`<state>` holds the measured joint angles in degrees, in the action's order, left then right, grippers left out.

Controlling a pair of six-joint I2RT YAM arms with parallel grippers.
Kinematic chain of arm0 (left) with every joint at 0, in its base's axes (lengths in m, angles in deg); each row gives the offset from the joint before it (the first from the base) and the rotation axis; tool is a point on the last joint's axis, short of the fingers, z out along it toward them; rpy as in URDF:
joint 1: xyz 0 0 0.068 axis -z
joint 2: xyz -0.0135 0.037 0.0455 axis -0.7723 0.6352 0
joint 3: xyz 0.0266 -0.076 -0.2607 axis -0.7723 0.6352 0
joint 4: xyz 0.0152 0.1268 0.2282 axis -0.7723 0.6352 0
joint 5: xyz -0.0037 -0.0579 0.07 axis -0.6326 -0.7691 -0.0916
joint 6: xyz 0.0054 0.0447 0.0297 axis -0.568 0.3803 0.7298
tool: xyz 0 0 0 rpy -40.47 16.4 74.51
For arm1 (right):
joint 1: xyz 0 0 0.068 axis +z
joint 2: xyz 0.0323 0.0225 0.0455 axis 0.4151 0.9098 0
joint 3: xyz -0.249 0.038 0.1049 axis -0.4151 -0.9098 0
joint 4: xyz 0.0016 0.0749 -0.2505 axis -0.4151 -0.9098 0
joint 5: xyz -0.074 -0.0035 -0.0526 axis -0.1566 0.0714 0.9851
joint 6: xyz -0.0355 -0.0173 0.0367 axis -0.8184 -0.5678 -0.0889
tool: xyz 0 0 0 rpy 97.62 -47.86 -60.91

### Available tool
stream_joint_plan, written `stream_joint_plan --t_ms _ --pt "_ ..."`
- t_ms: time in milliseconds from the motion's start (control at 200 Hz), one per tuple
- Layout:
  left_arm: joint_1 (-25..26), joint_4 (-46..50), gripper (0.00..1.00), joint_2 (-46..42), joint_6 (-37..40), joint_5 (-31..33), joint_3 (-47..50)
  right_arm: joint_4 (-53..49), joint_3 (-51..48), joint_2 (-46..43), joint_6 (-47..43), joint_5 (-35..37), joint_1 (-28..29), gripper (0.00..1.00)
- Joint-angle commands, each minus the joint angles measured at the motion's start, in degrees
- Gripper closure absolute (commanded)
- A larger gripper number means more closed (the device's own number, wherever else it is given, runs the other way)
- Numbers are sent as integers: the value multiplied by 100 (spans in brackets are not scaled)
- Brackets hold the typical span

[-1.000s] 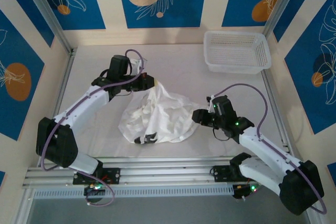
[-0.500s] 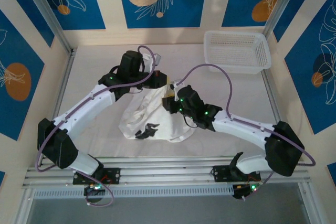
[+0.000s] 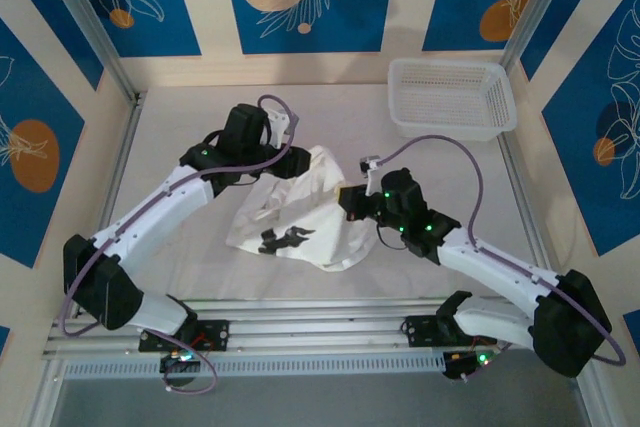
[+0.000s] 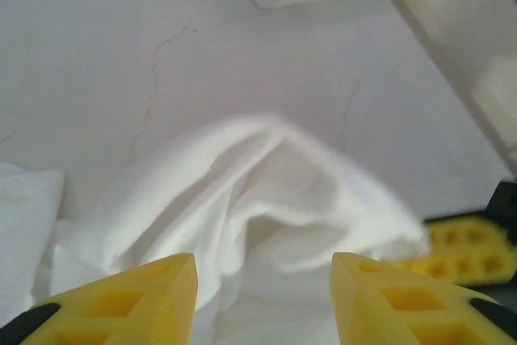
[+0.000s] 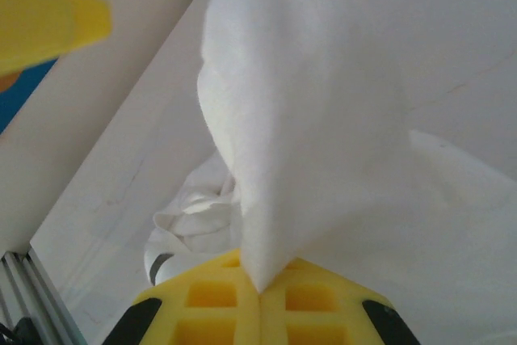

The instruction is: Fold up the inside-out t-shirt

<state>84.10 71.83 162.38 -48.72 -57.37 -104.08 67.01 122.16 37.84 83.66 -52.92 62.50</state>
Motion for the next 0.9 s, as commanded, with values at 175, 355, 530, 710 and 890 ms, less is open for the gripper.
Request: stream_joint_plan --t_ms 175,355,530,710,890 --pt "44 -279 47 23 554 -576 1125 429 -39 -234 -35 -1025 -251 100" --pt "184 -981 23 901 397 -352 968 450 58 -47 -30 -1322 -196 100" --pt "277 -1483 31 1813 133 456 566 688 40 38 -87 -1597 -57 100" --pt "68 -1884 100 1588 -360 -478 552 151 -171 -201 338 -774 -444 100" --pt "-731 -2391 100 390 -1615 -2032 888 -193 -892 -34 310 -670 -1390 100"
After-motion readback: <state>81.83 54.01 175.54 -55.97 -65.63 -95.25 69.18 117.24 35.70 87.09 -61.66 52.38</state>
